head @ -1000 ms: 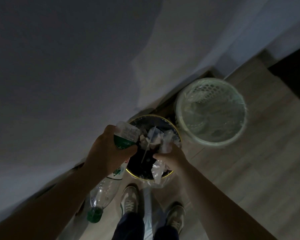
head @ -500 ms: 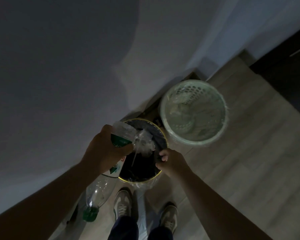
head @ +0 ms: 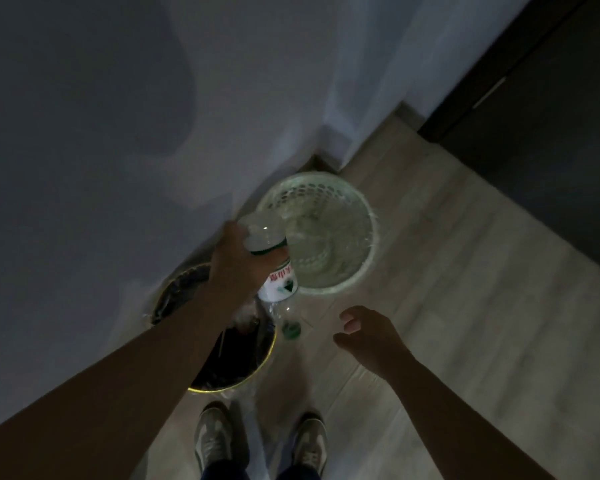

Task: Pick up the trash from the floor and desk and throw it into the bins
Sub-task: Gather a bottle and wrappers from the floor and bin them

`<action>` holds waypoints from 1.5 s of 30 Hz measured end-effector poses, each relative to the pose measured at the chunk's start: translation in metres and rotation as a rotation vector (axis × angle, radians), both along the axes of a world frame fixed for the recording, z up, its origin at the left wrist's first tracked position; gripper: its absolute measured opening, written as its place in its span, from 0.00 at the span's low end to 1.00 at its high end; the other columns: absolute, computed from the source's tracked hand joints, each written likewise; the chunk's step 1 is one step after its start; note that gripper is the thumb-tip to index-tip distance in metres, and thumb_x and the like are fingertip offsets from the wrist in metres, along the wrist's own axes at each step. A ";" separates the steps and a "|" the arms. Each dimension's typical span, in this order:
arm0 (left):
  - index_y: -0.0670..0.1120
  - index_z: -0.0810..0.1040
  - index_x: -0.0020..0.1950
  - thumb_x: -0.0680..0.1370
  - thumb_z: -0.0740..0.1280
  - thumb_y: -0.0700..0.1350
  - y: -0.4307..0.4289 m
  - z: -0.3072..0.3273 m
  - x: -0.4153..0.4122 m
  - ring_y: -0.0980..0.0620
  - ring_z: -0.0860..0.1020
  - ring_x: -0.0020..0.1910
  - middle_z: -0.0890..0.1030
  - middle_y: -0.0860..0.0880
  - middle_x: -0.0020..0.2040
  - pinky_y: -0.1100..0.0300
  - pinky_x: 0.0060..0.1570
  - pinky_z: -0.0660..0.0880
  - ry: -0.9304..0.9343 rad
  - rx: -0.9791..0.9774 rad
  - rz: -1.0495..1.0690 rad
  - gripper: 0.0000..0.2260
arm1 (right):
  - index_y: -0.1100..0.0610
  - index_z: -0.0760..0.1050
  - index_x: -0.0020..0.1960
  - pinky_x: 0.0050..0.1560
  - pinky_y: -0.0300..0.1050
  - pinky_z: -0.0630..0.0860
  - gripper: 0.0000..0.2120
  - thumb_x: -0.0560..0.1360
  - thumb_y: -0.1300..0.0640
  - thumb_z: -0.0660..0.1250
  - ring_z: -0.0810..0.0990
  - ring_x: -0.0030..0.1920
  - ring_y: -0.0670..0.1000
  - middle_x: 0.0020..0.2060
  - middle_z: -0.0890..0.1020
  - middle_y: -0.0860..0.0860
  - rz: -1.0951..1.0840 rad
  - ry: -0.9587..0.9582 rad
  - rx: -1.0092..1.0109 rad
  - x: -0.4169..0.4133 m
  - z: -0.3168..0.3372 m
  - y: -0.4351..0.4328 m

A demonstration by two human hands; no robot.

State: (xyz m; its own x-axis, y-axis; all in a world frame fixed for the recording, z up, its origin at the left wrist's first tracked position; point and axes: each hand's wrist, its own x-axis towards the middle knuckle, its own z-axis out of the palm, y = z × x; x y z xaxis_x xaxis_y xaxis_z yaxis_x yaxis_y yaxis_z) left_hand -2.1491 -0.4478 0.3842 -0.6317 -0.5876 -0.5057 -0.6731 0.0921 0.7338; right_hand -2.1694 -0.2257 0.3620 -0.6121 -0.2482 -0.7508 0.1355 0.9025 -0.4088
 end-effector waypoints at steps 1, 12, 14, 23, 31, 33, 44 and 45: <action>0.44 0.71 0.58 0.63 0.80 0.49 0.005 0.005 -0.010 0.52 0.77 0.48 0.77 0.51 0.52 0.59 0.47 0.73 0.037 -0.026 0.014 0.29 | 0.56 0.75 0.61 0.48 0.34 0.71 0.19 0.72 0.55 0.72 0.77 0.50 0.45 0.52 0.80 0.51 -0.020 0.001 0.001 -0.001 0.003 0.006; 0.40 0.68 0.64 0.65 0.78 0.46 0.032 -0.036 -0.021 0.42 0.76 0.56 0.75 0.41 0.59 0.56 0.52 0.73 -0.137 -0.258 -0.198 0.33 | 0.57 0.75 0.62 0.41 0.31 0.71 0.19 0.72 0.56 0.72 0.78 0.49 0.47 0.49 0.79 0.50 -0.125 -0.013 -0.027 0.001 0.002 0.040; 0.38 0.67 0.66 0.65 0.78 0.46 0.031 -0.052 -0.013 0.40 0.75 0.58 0.74 0.39 0.61 0.54 0.53 0.73 -0.215 -0.274 -0.261 0.35 | 0.56 0.75 0.62 0.42 0.32 0.71 0.19 0.72 0.56 0.71 0.78 0.49 0.47 0.51 0.80 0.51 -0.131 -0.018 -0.024 0.003 -0.003 0.041; 0.38 0.67 0.66 0.68 0.76 0.47 0.038 -0.073 0.002 0.39 0.74 0.59 0.73 0.38 0.61 0.51 0.56 0.73 -0.253 -0.323 -0.450 0.32 | 0.56 0.75 0.63 0.47 0.36 0.72 0.20 0.72 0.57 0.71 0.79 0.52 0.48 0.53 0.80 0.52 -0.154 -0.025 -0.026 0.015 -0.014 0.038; 0.45 0.77 0.54 0.71 0.69 0.53 0.016 -0.009 0.020 0.45 0.78 0.56 0.80 0.46 0.53 0.53 0.54 0.74 -0.259 -0.409 -0.799 0.16 | 0.55 0.75 0.62 0.46 0.34 0.74 0.19 0.72 0.58 0.71 0.78 0.50 0.48 0.51 0.79 0.51 -0.098 0.000 -0.021 0.018 0.037 0.026; 0.48 0.77 0.54 0.70 0.65 0.57 0.007 0.024 0.024 0.46 0.79 0.56 0.81 0.47 0.52 0.54 0.53 0.75 -0.284 -0.417 -0.901 0.18 | 0.55 0.75 0.62 0.47 0.35 0.75 0.19 0.72 0.57 0.71 0.78 0.50 0.48 0.51 0.79 0.50 -0.074 0.020 -0.019 0.017 0.064 0.021; 0.45 0.72 0.61 0.74 0.62 0.60 -0.053 0.275 0.059 0.45 0.75 0.58 0.76 0.46 0.58 0.56 0.54 0.71 -0.312 -0.624 -1.044 0.23 | 0.54 0.73 0.64 0.60 0.41 0.72 0.20 0.73 0.57 0.70 0.75 0.54 0.47 0.50 0.74 0.47 0.200 0.276 -0.052 0.019 0.287 -0.028; 0.46 0.71 0.63 0.75 0.63 0.60 -0.058 0.298 0.064 0.46 0.75 0.58 0.76 0.46 0.59 0.57 0.55 0.71 -0.296 -0.621 -1.026 0.23 | 0.54 0.73 0.64 0.61 0.43 0.72 0.20 0.73 0.57 0.70 0.75 0.55 0.49 0.51 0.74 0.47 0.225 0.320 -0.074 0.018 0.310 -0.033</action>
State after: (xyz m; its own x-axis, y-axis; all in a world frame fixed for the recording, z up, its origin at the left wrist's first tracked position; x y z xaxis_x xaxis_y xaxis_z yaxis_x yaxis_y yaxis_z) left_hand -2.0851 -0.5063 0.6824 -0.8505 -0.0788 -0.5201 -0.2163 0.9537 0.2091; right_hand -2.1517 -0.2588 0.6720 -0.7366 -0.4487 -0.5060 -0.2067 0.8618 -0.4633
